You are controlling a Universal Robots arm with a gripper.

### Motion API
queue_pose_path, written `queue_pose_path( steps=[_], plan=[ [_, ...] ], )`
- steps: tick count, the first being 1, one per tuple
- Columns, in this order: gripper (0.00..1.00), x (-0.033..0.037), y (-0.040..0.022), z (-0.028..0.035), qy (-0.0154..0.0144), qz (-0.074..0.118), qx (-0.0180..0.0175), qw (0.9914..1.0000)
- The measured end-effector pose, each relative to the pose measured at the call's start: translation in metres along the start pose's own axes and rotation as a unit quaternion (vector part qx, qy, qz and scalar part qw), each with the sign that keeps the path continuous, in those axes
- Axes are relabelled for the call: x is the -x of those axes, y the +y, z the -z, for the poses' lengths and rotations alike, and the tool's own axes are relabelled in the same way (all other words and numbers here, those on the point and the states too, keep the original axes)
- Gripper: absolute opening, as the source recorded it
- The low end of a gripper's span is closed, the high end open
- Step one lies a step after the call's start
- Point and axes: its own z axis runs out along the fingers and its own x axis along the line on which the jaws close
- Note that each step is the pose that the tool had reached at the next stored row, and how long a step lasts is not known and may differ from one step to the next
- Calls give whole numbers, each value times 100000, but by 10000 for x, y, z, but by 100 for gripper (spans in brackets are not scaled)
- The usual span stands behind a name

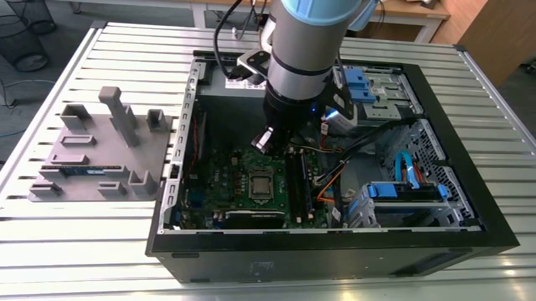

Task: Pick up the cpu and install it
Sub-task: 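Install the first cpu locking lever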

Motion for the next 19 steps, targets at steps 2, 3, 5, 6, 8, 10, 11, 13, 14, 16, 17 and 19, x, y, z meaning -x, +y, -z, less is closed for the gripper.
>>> queue_pose_path(
  steps=[2, 3, 5, 6, 8, 10, 11, 13, 14, 16, 17, 19],
  plan=[
    [11, -8, -7, -12, 0, -225, -20, 100000],
    [11, -11, -10, -19, 14, -405, -47, 99999],
    [11, -15, -15, -32, 66, -804, -120, 99997],
    [11, -17, -17, -38, 106, -1035, -169, 99994],
    [11, -19, -20, -49, 183, -1454, -265, 99989],
    [11, -21, -21, -56, 219, -1728, -319, 99984],
    [11, -22, -21, -60, 223, -1858, -331, 99982],
    [11, -23, -21, -66, 238, -2093, -364, 99977],
    [11, -24, -20, -69, 249, -2204, -381, 99975],
    [11, -27, -17, -74, 271, -2423, -415, 99969],
    [11, -28, -16, -75, 288, -2507, -433, 99967],
    [11, -31, -14, -81, 283, -2664, -447, 99963]
  ],
)
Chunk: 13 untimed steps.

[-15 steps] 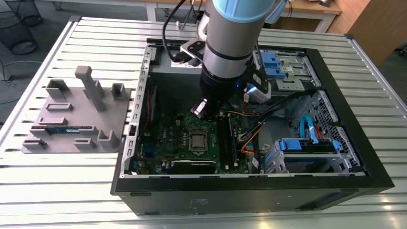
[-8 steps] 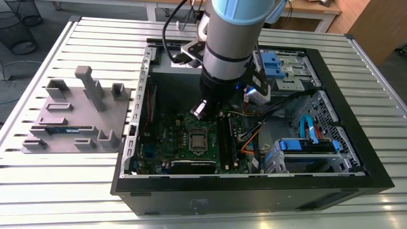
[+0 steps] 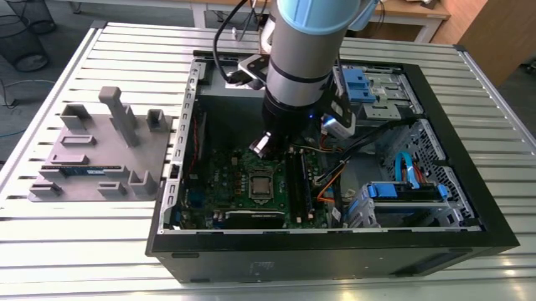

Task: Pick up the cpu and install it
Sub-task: 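Install the first cpu locking lever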

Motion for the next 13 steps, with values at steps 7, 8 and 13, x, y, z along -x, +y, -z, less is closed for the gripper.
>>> queue_pose_path(
  steps=[7, 8, 13],
  plan=[
    [11, -13, 2, -24, 207, -982, -265, 99995],
    [11, -14, 2, -29, 252, -1145, -325, 99993],
    [11, -19, -2, -48, 749, -2038, -897, 99972]
  ],
)
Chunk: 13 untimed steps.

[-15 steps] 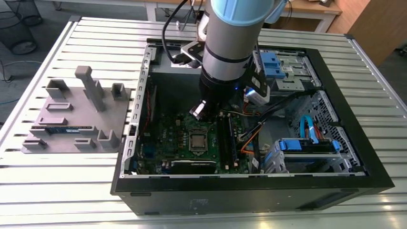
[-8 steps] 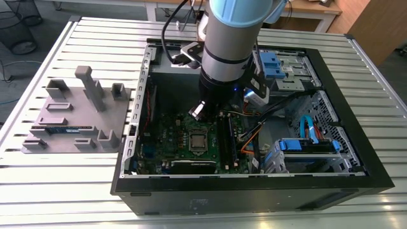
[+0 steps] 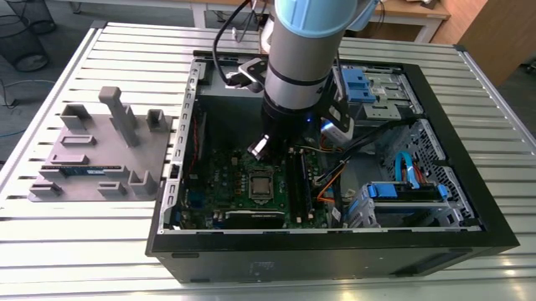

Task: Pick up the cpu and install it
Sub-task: 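Install the first cpu locking lever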

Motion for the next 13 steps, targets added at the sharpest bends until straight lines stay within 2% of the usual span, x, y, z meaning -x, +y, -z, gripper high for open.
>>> queue_pose_path(
  steps=[4, 6, 13],
  plan=[
    [11, -2, -3, -16, 545, -683, -633, 99994],
    [11, -4, -4, -26, 731, -916, -843, 99990],
    [11, -12, -8, -66, 1005, -1683, -1155, 99974]
  ],
)
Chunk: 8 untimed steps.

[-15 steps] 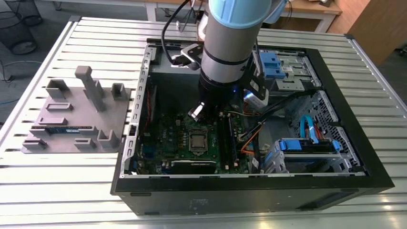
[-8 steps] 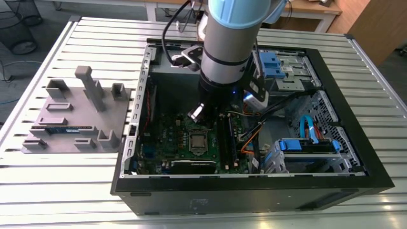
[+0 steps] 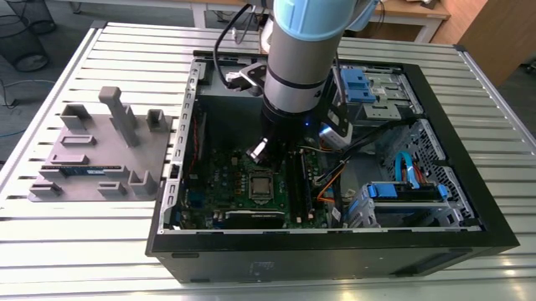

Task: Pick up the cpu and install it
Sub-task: 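Install the first cpu locking lever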

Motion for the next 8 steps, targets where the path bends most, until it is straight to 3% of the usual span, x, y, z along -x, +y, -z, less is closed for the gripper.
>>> queue_pose_path(
  steps=[2, 6, 8],
  plan=[
    [11, -1, -3, -12, 134, -272, -168, 99999],
    [11, -3, -6, -22, 730, -745, -871, 99991],
    [11, -3, -6, -22, 780, -754, -924, 99990]
  ],
)
